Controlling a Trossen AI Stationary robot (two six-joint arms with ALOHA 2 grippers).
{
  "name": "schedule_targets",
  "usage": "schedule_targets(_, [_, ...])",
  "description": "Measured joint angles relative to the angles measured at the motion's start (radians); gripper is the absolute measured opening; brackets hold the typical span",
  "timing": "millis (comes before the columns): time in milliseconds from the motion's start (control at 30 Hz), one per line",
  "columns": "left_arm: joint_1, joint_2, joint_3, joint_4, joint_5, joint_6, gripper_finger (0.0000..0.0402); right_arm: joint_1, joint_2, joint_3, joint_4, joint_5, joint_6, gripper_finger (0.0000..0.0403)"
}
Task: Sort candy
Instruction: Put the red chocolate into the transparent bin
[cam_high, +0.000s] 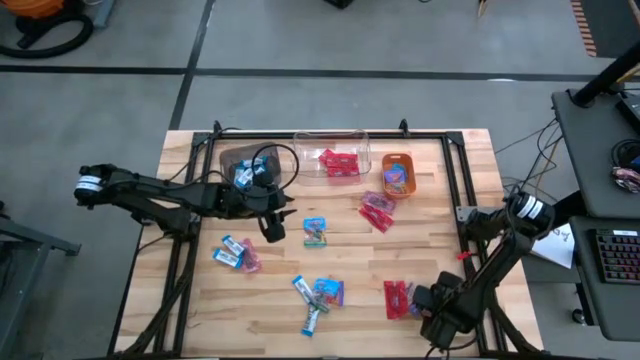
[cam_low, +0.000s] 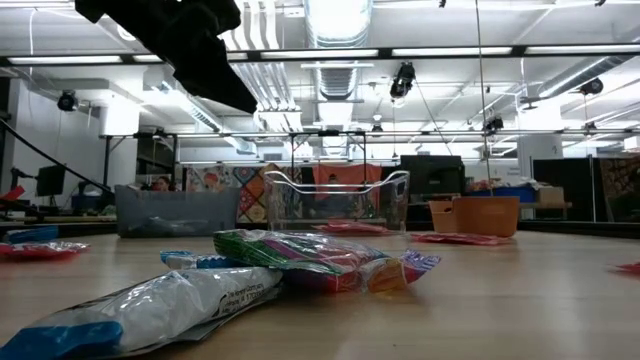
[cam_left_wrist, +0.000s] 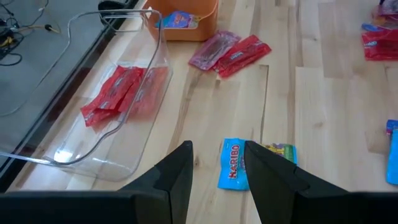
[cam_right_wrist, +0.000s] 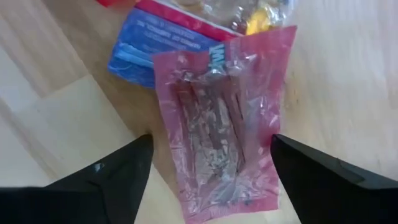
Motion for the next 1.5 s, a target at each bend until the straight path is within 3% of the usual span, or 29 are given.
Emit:
schedule_targets(133, [0.000, 0.000, 0.000, 0.005, 0.000, 0.000, 0.0127, 0.000, 0.003, 0.002, -0.002, -0.002, 0.000, 0.0273])
schedule_targets(467, [0.000, 0.000, 0.000, 0.005, 0.000, 0.000, 0.0127, 0.000, -0.019, -0.003, -0.038, -0.005, 0.032, 0.0083])
schedule_targets(633, [0.000, 0.000, 0.000, 0.005, 0.000, 0.000, 0.0127, 0.000, -0.057, -0.003, -0.041, -0.007, 0.034, 0.0021])
schedule_targets(900, [0.000, 0.000, 0.000, 0.014, 0.000, 0.000, 0.0127, -0.012, -0.206, -0.002, -0.142, 0.007, 0.113, 0.0019])
schedule_targets(1100, [0.000, 0.000, -0.004, 0.029, 0.001, 0.000, 0.0127, -0.110, -0.335, -0.001, -0.153, 0.252, 0.055, 0.0018])
schedule_targets(1267, [0.000, 0.000, -0.016, 0.027, 0.002, -0.006, 0.0127, -0.277, -0.415, -0.001, -0.119, 0.401, -0.164, 0.0018])
schedule_targets(1500, [-0.011, 0.000, -0.019, -0.011, 0.004, -0.042, 0.0127, -0.571, -0.449, -0.001, 0.013, 0.440, -0.637, 0.0018])
